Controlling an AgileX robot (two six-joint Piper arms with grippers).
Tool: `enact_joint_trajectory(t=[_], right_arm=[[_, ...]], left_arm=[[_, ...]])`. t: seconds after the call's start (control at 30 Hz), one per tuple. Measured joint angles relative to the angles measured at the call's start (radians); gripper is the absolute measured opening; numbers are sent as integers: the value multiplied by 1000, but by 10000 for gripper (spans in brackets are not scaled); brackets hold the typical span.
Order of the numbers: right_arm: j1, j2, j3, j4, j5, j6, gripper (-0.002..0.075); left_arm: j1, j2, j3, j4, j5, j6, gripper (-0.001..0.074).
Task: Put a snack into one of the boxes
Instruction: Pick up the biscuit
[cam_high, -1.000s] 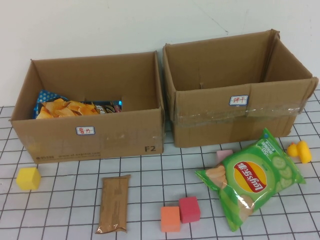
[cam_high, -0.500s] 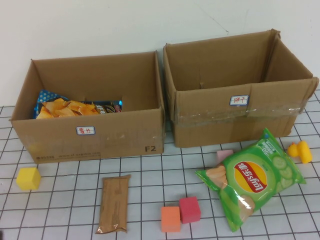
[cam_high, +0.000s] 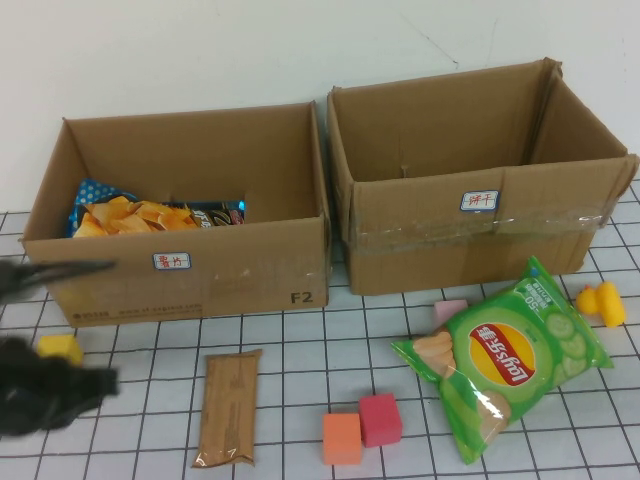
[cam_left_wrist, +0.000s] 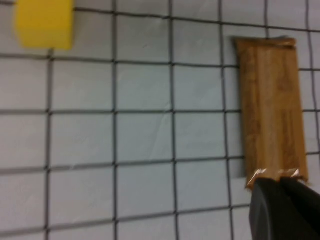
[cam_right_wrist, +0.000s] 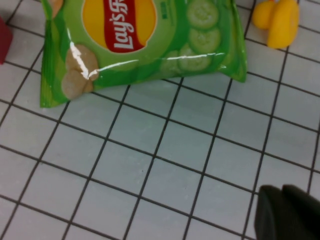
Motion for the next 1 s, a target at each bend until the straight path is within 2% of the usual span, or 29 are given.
enact_joint_trajectory(t=[0.13,0.3,0.47,0.57,0.73,0.8,0.9,1.0], right_arm=[[0,26,0,22,-19,-13,-1],[0,33,8,31,-44,-15,-1],[0,33,15,40,-50,-33,-1],[0,33,23,45,-55,-38,-1],[0,33,24,47,-63,-41,-1],[0,33,24,47,-65,-43,-1],[0,33,24,47,-65,-44,-1],[0,33,24,47,-67,-44,-1]], left_arm=[[-96,136,-109,28,19,-12,-1],[-299,276,-236,263,33,-250,-1],[-413,399,-303,402,36,-449,15],[-442,476,-334,431,29,-484,118],[-451,573,-387,437,46,-544,426],[-451,605,-411,442,54,-573,522],[-451,638,-426,453,52,-613,583],[-451,662,-431,479,52,-662,601]])
